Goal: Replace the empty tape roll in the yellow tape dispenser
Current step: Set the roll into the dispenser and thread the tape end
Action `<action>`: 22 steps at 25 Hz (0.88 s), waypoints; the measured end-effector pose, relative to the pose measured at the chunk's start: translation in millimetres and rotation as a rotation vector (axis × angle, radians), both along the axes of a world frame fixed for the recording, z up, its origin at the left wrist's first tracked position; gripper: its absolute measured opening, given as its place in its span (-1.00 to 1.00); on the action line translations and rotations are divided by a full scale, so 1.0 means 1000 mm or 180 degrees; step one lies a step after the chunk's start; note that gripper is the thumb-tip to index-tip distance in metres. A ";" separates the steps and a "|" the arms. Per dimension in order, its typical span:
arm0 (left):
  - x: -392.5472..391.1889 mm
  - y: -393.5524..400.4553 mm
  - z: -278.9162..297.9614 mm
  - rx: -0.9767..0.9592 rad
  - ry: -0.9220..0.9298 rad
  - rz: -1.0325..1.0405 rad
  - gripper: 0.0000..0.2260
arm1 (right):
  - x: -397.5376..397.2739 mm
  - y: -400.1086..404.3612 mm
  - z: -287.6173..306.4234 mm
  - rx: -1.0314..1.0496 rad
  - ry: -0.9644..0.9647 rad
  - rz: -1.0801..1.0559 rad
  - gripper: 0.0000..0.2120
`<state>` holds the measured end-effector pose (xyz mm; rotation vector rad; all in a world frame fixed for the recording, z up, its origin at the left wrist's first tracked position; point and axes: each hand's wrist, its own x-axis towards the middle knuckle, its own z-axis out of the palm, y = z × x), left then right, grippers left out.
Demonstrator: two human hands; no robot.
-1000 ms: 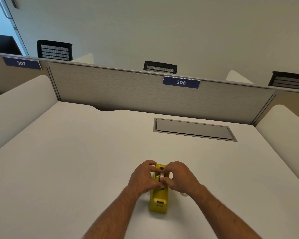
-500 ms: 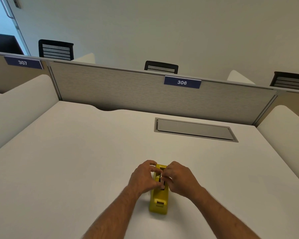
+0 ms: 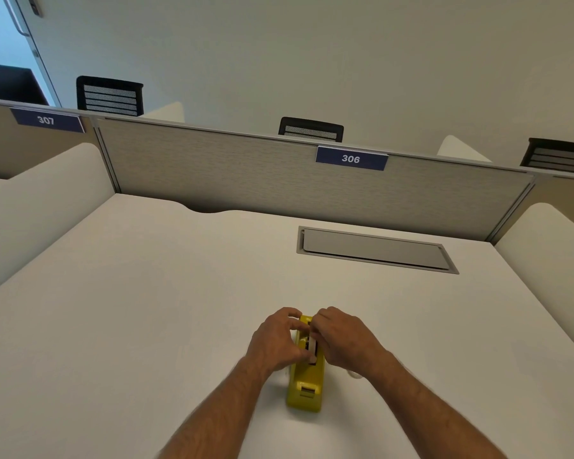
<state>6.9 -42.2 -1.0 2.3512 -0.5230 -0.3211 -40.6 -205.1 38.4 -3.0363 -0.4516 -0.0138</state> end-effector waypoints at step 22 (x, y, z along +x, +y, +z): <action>0.003 0.005 -0.001 -0.0393 0.0375 -0.0219 -0.32 | 0.012 -0.004 -0.002 0.0098 -0.0150 -0.0204 -0.85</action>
